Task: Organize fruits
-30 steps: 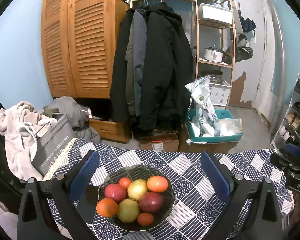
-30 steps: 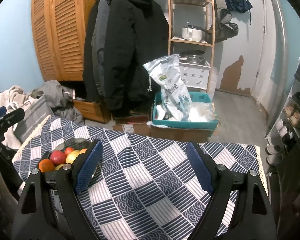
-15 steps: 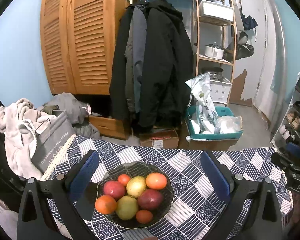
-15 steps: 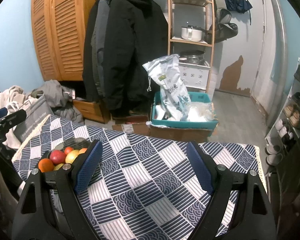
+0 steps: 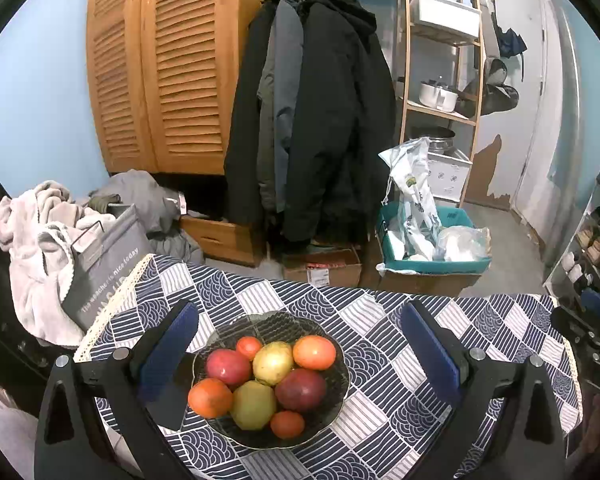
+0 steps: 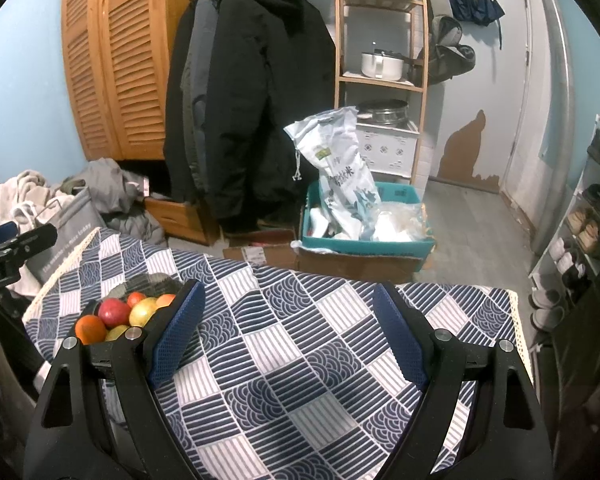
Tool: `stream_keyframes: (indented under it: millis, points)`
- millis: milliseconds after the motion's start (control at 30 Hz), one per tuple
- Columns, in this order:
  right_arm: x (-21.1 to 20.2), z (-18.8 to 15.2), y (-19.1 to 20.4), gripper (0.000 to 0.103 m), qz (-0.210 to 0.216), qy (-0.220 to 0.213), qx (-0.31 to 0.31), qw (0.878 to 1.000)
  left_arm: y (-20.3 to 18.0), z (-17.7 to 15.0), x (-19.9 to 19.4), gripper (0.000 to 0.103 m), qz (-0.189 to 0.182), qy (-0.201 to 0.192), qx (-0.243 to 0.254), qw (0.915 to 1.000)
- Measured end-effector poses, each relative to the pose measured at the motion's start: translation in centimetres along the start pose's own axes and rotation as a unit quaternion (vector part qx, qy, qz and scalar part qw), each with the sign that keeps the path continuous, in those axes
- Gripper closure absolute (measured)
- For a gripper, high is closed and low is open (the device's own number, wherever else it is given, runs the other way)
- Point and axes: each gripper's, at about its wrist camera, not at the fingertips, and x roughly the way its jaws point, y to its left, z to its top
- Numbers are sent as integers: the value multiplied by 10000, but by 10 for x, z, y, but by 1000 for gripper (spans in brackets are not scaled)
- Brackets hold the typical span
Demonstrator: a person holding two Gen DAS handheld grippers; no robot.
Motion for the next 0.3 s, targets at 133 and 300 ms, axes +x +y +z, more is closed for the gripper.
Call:
stream_keyframes:
  millis: [133,300]
  points:
    - [-1,-1,-3,18,-4,6,10,10000,-3,-1,-1,1,11,-55,48,10000]
    - [-3,-3,-5,18,-4,10,21,10000,-4,-1,-1,1,12,-22,31,10000]
